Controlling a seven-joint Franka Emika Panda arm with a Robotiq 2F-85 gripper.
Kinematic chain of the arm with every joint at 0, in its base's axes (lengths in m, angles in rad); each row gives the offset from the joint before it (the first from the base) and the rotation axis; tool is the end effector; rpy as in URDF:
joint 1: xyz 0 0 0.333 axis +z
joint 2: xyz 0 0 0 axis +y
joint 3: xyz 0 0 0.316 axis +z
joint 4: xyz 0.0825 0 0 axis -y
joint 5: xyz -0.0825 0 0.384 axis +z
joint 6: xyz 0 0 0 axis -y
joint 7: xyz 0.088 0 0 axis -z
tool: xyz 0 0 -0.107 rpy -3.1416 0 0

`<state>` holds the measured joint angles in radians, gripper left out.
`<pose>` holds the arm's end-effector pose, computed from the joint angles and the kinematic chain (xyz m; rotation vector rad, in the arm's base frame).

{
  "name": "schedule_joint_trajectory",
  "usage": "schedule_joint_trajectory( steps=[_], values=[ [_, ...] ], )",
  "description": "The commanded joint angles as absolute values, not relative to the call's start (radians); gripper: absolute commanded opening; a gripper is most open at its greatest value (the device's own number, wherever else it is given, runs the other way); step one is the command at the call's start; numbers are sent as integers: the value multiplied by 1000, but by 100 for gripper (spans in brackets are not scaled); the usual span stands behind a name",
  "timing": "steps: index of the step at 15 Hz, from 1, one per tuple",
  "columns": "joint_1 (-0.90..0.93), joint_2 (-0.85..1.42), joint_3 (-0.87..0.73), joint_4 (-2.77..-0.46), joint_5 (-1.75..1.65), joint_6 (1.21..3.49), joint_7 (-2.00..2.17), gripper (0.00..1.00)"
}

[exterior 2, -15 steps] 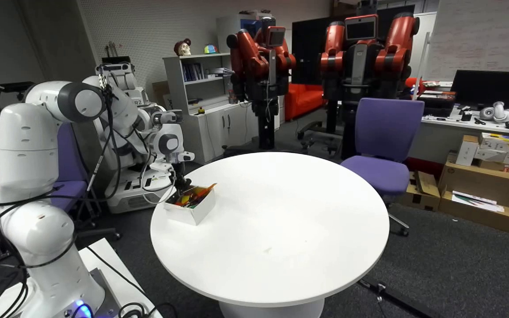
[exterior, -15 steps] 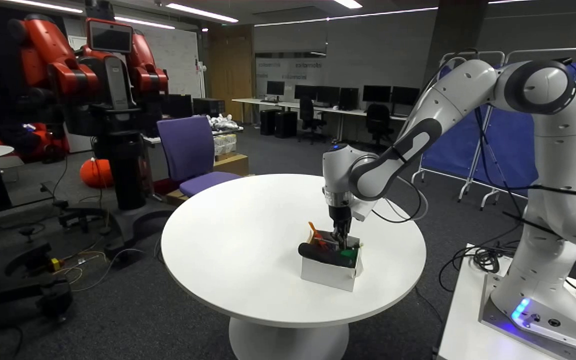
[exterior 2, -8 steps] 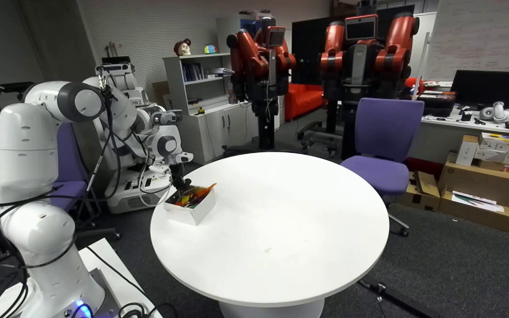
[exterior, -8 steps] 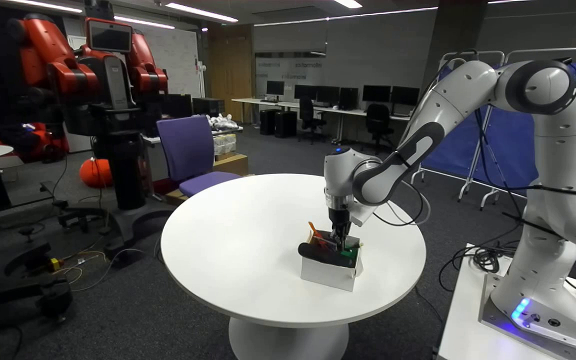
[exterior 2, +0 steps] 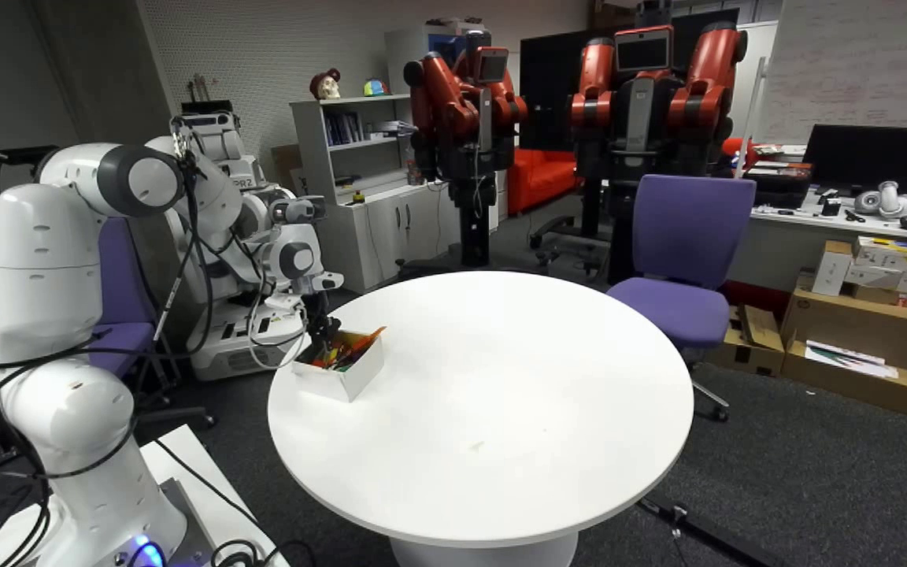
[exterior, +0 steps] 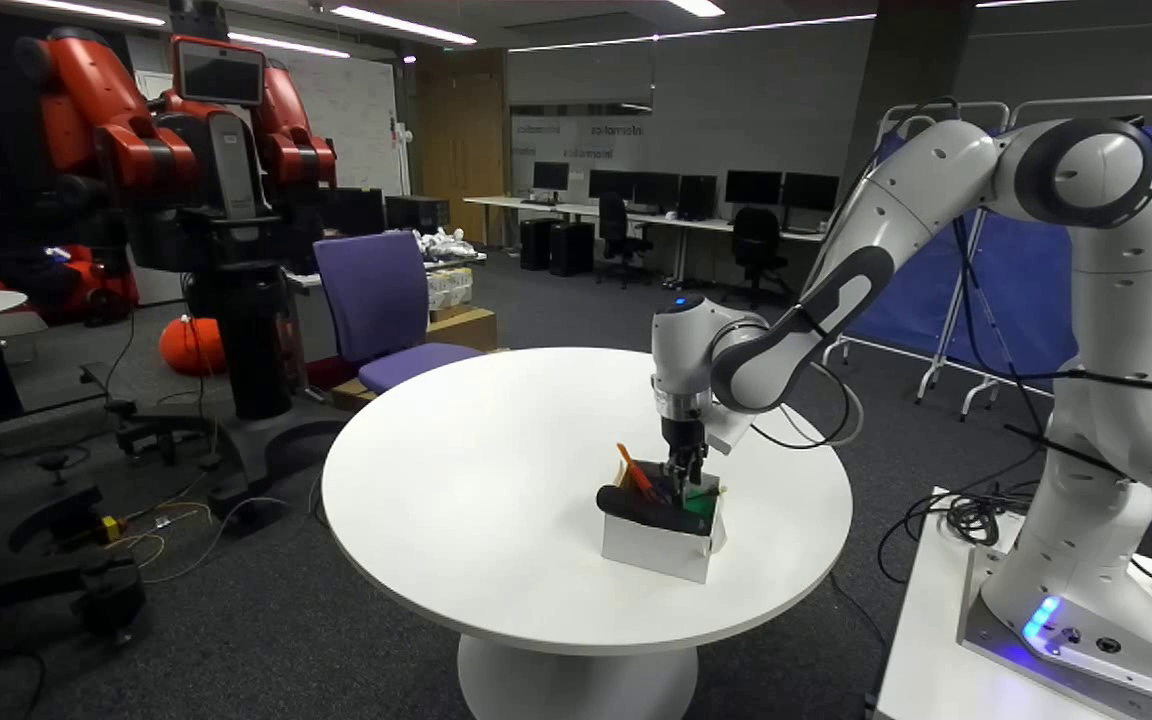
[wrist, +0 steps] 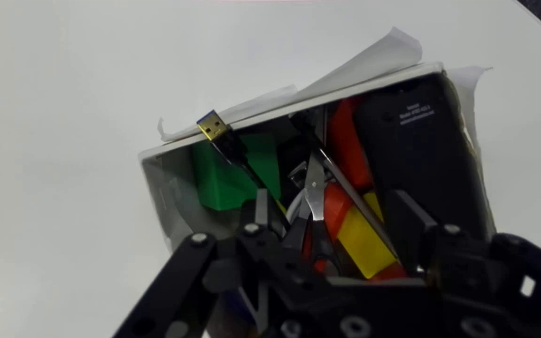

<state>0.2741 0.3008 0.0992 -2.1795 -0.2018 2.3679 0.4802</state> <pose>0.5121 0.1983 0.2427 3.0008 0.0639 -0.0842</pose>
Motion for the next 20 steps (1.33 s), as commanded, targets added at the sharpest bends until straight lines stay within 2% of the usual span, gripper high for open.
schedule_joint_trajectory(
  steps=[1, 12, 20],
  values=[
    [269, 146, 96, -2305, -197, 2387, 484, 99],
    [182, -355, 162, -2572, -227, 2377, 486, 100],
    [86, -515, 214, -2652, -309, 2422, 434, 100]
  ],
)
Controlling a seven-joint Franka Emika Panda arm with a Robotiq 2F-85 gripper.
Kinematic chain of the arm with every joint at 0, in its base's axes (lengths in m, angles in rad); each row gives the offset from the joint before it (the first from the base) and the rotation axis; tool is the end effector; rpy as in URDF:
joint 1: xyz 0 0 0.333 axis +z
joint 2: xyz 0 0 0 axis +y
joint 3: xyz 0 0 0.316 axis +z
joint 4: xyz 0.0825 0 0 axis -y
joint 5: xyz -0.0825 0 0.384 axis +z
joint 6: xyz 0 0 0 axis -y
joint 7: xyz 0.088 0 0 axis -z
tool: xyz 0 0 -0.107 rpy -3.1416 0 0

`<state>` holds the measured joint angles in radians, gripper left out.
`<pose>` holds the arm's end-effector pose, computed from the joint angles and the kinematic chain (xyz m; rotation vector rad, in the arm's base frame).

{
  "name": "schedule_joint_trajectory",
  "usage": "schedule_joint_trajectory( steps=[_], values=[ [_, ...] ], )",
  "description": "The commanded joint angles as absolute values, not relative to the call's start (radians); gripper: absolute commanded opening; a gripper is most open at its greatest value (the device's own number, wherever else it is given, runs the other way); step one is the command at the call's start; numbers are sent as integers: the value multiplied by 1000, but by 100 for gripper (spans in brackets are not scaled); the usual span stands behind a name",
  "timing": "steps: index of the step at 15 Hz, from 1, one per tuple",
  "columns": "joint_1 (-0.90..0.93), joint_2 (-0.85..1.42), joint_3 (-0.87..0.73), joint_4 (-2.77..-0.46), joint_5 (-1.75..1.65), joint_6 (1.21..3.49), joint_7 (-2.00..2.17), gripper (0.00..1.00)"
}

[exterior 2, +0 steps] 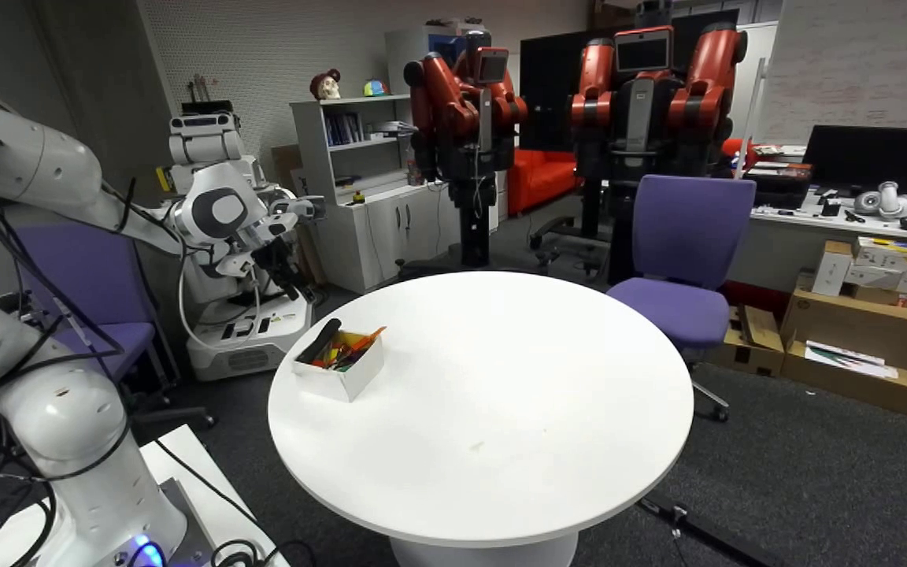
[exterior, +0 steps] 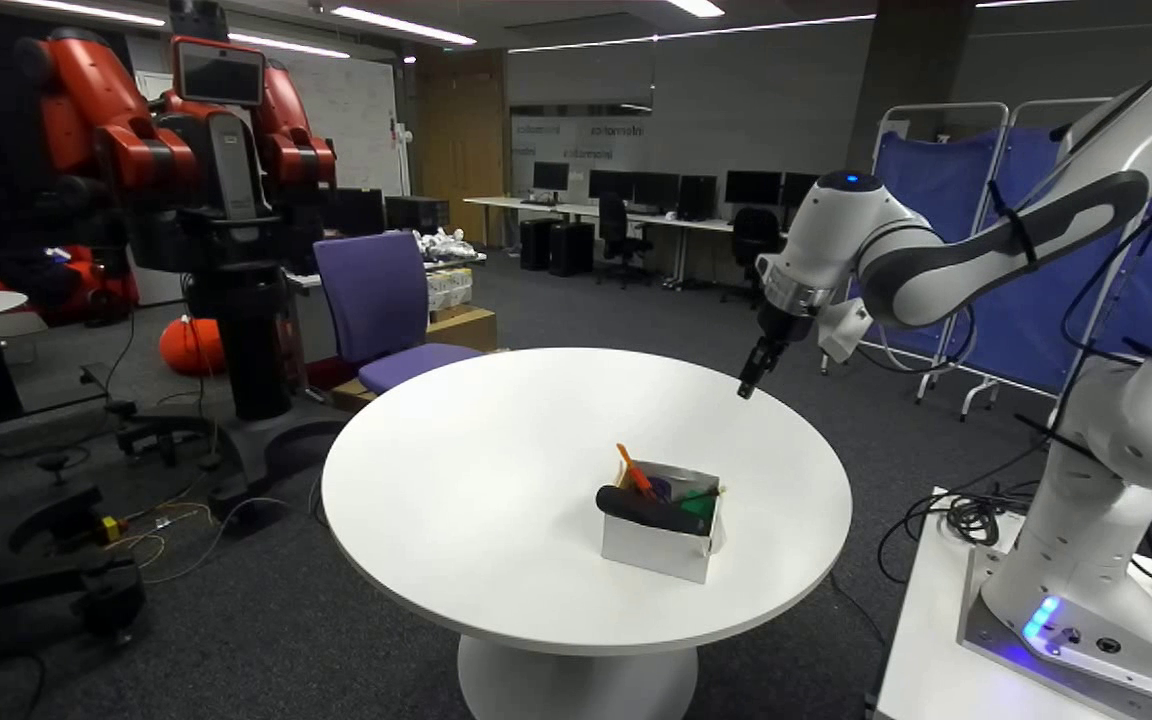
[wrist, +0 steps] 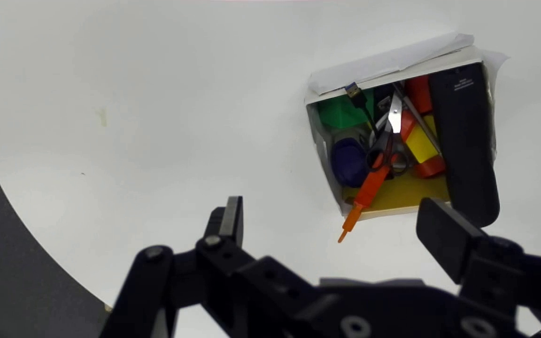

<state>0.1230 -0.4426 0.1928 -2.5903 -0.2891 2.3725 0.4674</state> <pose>0.3970 0.1265 0.4262 2.9032 0.0385 0.4504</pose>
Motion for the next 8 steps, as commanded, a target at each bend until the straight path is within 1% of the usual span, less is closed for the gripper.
schedule_joint_trajectory(
  steps=[1, 5, 6, 8],
  values=[
    [80, -525, 218, -2660, -310, 2429, 431, 100],
    [70, -545, 232, -2683, -300, 2443, 439, 100],
    [75, -503, 233, -2642, -275, 2404, 436, 100],
    [74, -510, 238, -2649, -275, 2405, 437, 100]
  ],
)
